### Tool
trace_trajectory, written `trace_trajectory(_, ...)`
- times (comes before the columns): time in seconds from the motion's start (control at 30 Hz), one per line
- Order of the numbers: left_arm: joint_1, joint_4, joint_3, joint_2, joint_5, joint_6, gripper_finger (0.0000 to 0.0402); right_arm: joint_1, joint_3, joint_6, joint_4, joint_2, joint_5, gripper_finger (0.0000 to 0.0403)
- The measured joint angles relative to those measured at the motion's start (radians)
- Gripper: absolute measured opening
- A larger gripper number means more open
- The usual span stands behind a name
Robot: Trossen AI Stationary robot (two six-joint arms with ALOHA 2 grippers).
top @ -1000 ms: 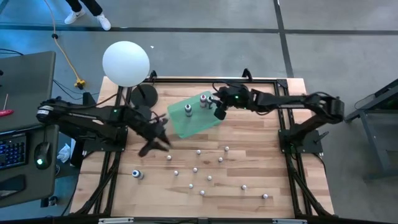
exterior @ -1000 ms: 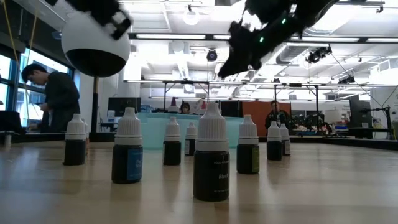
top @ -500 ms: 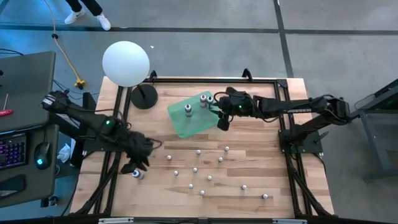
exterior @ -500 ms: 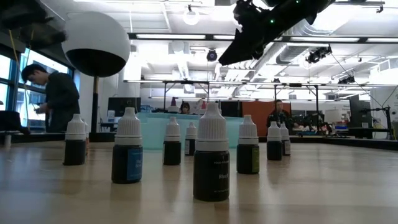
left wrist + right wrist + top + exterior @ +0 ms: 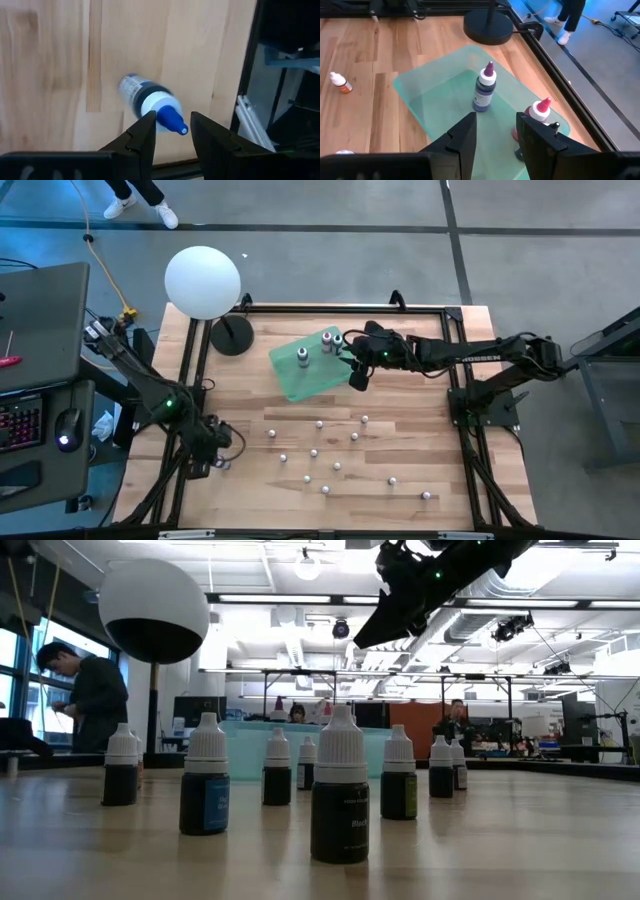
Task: Pick & Place food coloring
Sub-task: Put the large blue bottle into the blue bin
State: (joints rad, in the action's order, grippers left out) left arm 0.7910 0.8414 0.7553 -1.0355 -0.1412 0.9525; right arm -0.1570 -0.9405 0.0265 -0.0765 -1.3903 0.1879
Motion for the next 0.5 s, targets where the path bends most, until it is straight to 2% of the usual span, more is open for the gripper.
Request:
trace_trajectory(0.3, 0.062, -0.011, 0.006, -0.053, 0.082, 0.021, 0.0113, 0.0, 0.0, 0.0, -0.001, 0.0, 0.0, 0.013)
trace_trajectory(0.5, 0.061, -0.012, 0.004, -0.053, 0.077, -0.011, 0.0045, 0.0, 0.0, 0.0, -0.002, -0.001, 0.0, 0.013)
